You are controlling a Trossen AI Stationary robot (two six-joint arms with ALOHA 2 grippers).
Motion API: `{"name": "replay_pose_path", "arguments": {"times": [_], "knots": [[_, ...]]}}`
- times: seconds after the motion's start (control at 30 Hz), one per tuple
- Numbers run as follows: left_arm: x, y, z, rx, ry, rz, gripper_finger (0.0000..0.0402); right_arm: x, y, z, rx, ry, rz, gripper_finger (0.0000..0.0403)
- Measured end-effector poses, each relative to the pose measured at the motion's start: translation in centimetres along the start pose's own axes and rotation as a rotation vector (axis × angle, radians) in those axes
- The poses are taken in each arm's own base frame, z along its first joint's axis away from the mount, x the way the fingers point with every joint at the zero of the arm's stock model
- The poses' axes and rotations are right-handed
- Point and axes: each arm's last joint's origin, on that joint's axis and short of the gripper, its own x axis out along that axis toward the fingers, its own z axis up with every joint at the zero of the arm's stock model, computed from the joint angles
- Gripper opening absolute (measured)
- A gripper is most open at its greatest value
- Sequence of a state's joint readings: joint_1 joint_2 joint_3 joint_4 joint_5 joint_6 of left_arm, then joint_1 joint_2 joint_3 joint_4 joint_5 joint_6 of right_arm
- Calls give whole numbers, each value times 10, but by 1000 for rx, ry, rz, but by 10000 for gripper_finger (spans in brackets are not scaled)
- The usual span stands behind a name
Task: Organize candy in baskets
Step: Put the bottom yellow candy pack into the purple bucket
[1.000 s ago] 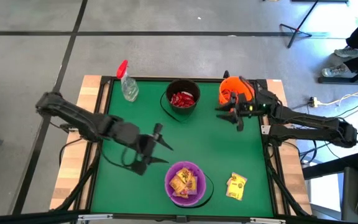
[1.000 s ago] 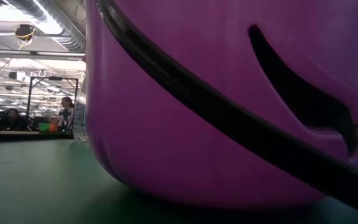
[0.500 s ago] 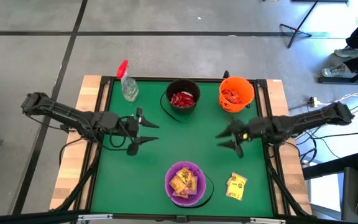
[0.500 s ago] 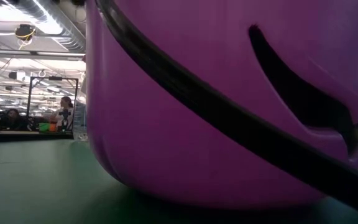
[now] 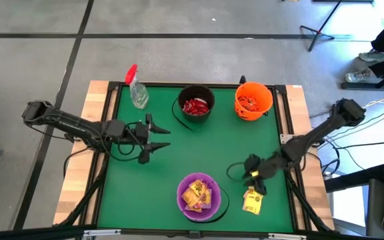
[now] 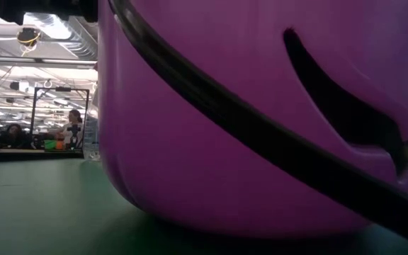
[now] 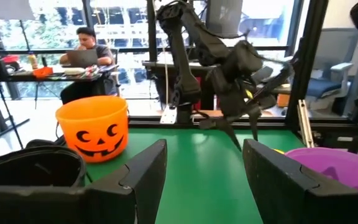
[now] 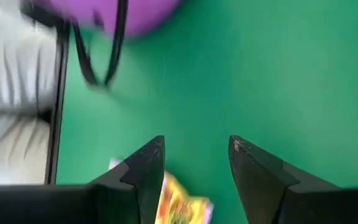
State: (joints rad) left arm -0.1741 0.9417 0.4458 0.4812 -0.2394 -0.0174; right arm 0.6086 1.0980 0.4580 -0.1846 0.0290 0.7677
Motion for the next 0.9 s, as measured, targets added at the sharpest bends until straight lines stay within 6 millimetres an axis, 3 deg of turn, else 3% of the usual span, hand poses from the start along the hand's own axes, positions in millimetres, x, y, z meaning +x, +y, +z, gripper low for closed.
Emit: {"name": "replay_pose_path", "arguments": {"times": [0.2, 0.43, 0.9], "knots": [[0, 0, 0, 0, 0, 1, 200, 22, 17, -14, -5, 169, -23, 177], [0, 0, 0, 1, 1, 2, 200, 32, 34, -21, -66, 307, -103, 177], [0, 0, -4, 3, 41, 11, 200, 43, 26, -32, -130, 335, -269, 168]]}}
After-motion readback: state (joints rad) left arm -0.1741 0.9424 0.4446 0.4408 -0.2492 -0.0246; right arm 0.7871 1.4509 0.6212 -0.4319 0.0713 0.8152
